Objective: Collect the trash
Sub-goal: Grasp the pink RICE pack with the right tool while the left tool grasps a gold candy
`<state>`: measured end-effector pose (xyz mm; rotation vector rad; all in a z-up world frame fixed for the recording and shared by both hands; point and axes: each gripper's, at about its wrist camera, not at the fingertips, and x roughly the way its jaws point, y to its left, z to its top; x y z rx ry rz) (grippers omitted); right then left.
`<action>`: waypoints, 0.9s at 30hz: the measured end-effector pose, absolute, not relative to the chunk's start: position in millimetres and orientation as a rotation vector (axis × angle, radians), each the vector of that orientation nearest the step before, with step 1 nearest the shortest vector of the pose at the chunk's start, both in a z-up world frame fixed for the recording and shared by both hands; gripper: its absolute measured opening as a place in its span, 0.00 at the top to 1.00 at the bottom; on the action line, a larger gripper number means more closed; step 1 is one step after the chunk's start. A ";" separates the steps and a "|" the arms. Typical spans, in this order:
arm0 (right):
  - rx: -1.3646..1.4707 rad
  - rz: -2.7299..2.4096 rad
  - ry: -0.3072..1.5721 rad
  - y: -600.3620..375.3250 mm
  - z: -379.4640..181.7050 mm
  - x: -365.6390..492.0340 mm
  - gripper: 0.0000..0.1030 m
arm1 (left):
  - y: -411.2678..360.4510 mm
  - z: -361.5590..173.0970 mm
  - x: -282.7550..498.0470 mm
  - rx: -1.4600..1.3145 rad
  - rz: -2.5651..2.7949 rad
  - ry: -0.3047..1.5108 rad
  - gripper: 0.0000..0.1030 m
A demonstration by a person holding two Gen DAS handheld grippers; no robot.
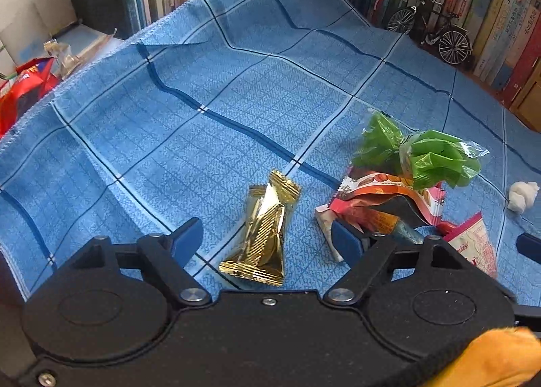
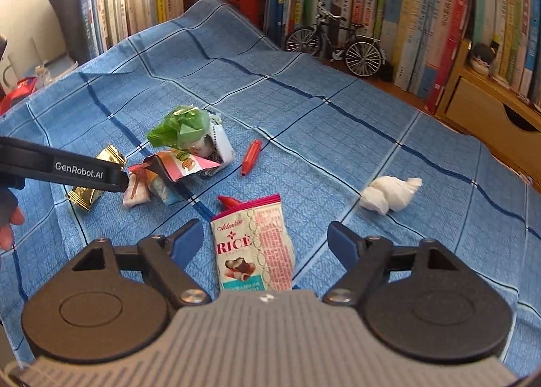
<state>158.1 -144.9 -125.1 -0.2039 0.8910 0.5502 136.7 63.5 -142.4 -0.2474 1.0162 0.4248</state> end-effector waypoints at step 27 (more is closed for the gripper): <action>-0.226 0.531 0.942 -150.2 -122.4 149.9 0.65 | 28.6 -103.0 103.8 -0.266 0.345 0.985 0.76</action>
